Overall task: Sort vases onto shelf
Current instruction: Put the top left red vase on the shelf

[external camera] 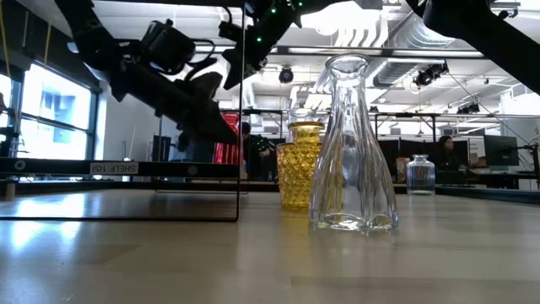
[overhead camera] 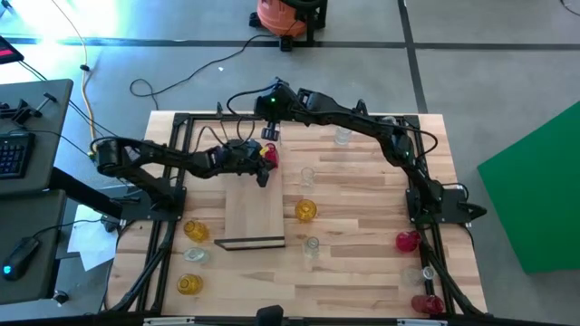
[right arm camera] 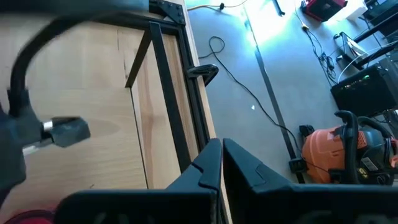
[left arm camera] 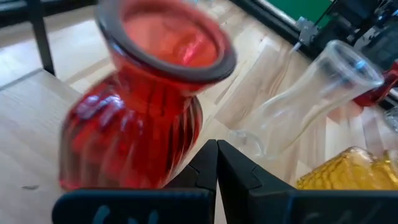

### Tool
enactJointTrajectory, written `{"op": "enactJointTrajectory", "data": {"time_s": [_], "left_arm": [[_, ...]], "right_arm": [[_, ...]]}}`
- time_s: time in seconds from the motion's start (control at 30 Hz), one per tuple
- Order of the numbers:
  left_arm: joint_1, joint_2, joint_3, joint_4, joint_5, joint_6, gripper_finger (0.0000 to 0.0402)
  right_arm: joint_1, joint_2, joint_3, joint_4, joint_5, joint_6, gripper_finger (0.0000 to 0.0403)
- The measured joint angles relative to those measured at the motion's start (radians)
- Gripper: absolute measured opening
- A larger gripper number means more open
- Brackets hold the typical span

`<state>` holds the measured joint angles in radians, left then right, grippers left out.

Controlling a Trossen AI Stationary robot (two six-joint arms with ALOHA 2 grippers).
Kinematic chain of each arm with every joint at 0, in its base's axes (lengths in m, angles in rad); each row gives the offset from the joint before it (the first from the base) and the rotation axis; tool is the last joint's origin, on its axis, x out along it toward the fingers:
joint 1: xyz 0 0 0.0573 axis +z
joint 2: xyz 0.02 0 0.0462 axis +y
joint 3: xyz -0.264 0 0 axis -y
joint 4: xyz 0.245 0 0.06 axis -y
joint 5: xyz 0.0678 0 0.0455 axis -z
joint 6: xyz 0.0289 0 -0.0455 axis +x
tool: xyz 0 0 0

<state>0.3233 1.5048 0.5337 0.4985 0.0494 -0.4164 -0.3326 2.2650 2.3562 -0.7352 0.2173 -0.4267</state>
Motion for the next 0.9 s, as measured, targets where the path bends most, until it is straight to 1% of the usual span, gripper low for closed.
{"op": "enactJointTrajectory", "data": {"time_s": [0.23, 0.37, 0.53, 0.9], "left_arm": [[0.000, 0.054, 0.028, -0.006, 0.041, 0.009, 0.0000], [0.000, 0.039, 0.029, -0.063, 0.043, 0.029, 0.0000], [0.008, 0.007, 0.029, -0.137, 0.034, 0.094, 0.0000], [0.063, 0.002, 0.029, -0.140, 0.027, 0.124, 0.0000]], "right_arm": [[0.000, 0.000, 0.000, 0.000, 0.000, 0.000, 0.0000], [-0.001, 0.000, 0.000, 0.000, 0.000, -0.004, 0.0000], [-0.001, 0.000, 0.000, 0.000, -0.005, -0.019, 0.0000], [-0.001, 0.000, 0.000, 0.000, -0.011, -0.019, 0.0000]]}}
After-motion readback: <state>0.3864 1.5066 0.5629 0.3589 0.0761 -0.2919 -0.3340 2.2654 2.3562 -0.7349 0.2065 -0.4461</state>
